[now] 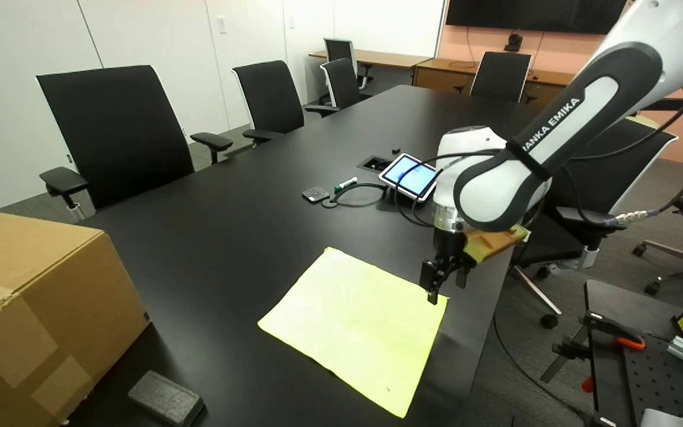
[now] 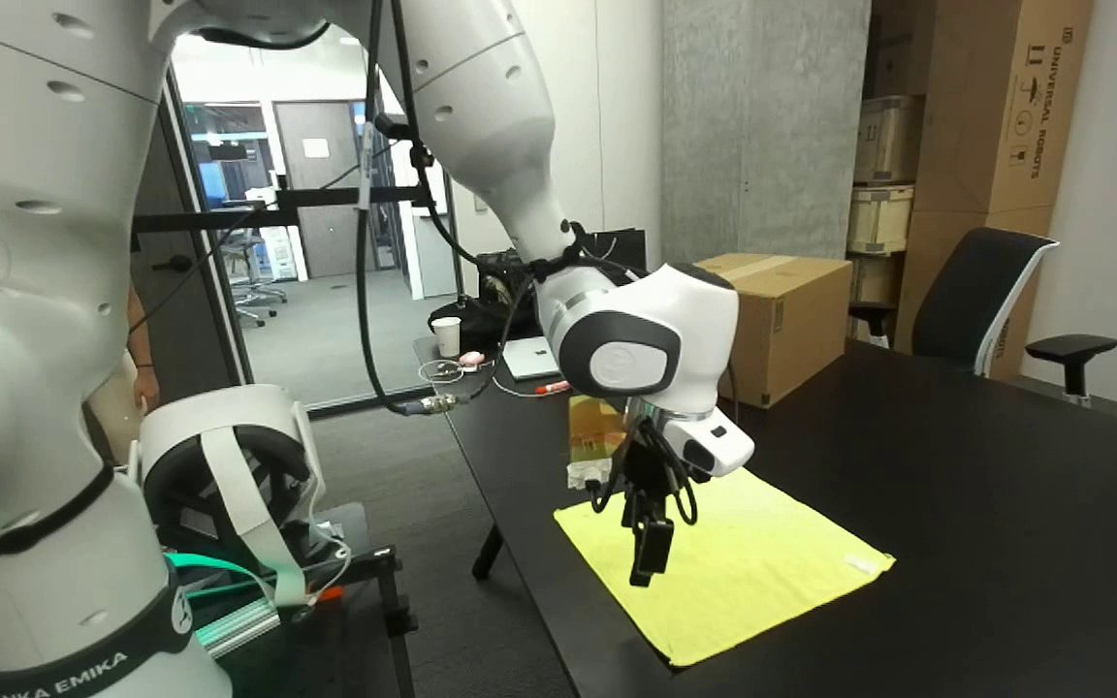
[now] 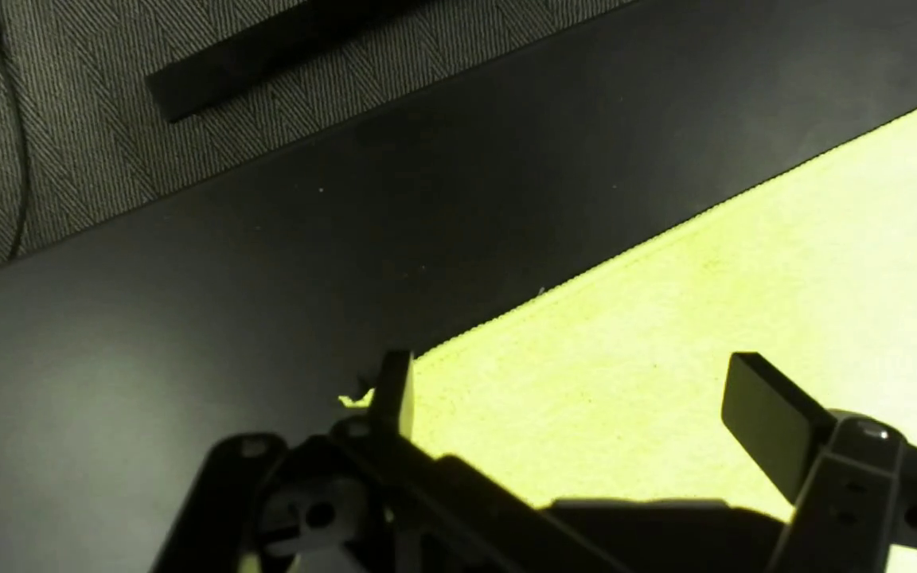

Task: Fold the towel in half

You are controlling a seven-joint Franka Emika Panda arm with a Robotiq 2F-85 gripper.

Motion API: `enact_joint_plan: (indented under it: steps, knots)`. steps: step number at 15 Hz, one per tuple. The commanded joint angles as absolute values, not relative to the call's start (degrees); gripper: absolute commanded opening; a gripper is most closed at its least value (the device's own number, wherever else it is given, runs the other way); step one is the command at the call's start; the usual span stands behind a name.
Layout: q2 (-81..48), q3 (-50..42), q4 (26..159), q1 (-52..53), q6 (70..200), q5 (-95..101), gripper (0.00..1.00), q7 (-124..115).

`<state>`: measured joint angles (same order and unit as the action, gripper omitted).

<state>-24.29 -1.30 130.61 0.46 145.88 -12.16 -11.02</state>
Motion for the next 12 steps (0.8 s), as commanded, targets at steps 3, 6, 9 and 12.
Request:
enact_joint_plan:
  steps: [3, 6, 9, 12]
  knots:
    - [-28.6, -5.4, 130.6, 4.5, 153.7, -8.3, 1.00, -21.4]
    - [-29.4, -7.4, 130.7, 5.0, 155.4, -7.9, 1.00, -24.3]
    - [-30.0, -7.9, 130.8, 5.3, 156.4, -8.4, 1.00, -25.3]
    - [-30.8, -7.0, 130.6, 5.5, 156.4, -8.8, 1.00, -25.4]
